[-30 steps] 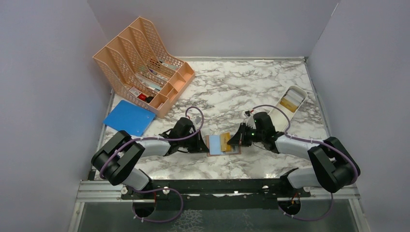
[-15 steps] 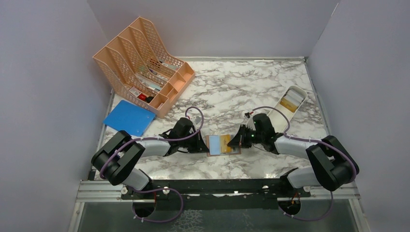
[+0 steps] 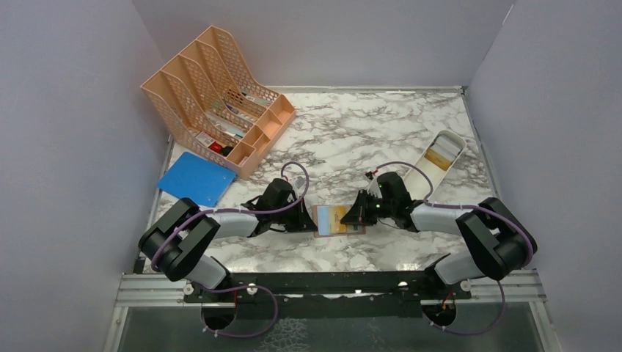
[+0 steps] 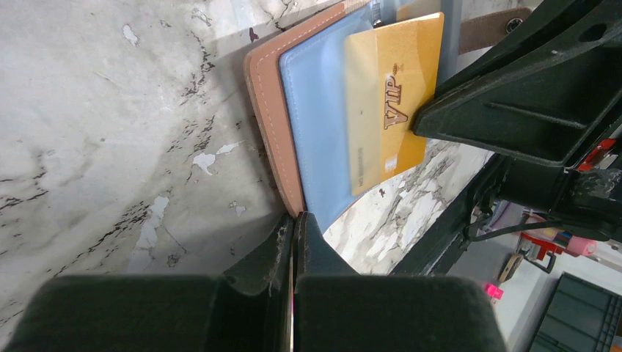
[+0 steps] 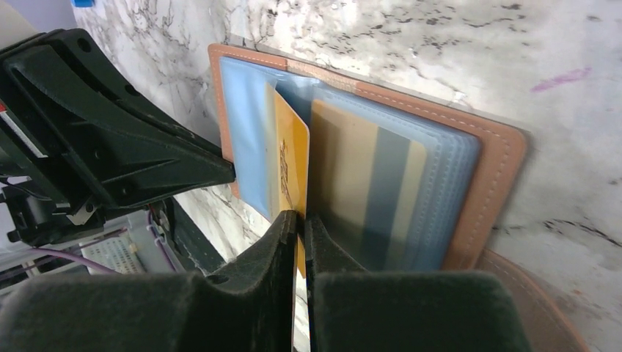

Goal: Put the credit cards into the card holder

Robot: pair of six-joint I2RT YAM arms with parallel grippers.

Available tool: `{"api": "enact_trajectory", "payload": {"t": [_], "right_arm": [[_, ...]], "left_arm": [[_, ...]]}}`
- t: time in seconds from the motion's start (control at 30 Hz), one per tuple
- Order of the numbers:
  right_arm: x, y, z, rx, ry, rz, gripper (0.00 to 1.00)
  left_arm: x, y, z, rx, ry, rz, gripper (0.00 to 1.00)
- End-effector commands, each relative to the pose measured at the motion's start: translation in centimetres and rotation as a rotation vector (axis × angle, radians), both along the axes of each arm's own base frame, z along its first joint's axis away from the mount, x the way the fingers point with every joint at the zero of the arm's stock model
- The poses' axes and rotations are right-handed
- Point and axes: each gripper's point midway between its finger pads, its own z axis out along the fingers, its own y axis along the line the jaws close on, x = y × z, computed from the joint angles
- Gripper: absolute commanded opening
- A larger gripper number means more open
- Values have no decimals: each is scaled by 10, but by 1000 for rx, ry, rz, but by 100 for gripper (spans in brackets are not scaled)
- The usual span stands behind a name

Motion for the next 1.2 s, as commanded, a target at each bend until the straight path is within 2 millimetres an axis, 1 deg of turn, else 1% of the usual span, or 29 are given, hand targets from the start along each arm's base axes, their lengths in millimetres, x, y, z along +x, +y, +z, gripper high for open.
{"api": "enact_trajectory", "payload": {"t": [0.0, 0.13, 0.2, 0.27, 0.33, 0.43, 0.57, 0.63, 0.83, 0.9, 1.03, 1.17], "right_arm": [[-4, 7, -7, -38, 6, 28, 14], [-8, 13, -8, -55, 2, 36, 17], [-7, 13, -8, -71, -1, 36, 20], [-4, 10, -8, -101, -10, 34, 24], [-1, 3, -8, -150, -23, 19, 25], [3, -7, -2, -201, -61, -6, 31], [8, -8, 7, -204, -97, -15, 37], [10, -4, 7, -193, -96, -7, 39], [17, 8, -1, -167, -72, 4, 41], [19, 14, -1, -147, -73, 12, 41], [15, 29, -1, -110, -60, 41, 41], [5, 47, 3, -65, -50, 77, 39]], "left_arm": [[-1, -1, -1, -3, 3, -7, 0], [-1, -2, 1, -10, -1, -7, 0], [-2, -3, 2, -13, -2, -9, 0], [-2, -4, 4, -17, -5, -11, 0], [-1, -3, 5, -19, -8, -11, 0], [-2, -2, 4, -15, -9, -9, 0], [-4, 0, 3, -14, -7, -7, 0], [-4, 0, 3, -14, -9, -4, 0], [-4, 0, 4, -19, -12, -2, 0], [-4, 0, 3, -18, -10, -4, 0], [-5, 0, 3, -18, -10, -3, 0], [-4, 0, 4, -21, -12, -3, 0]]}}
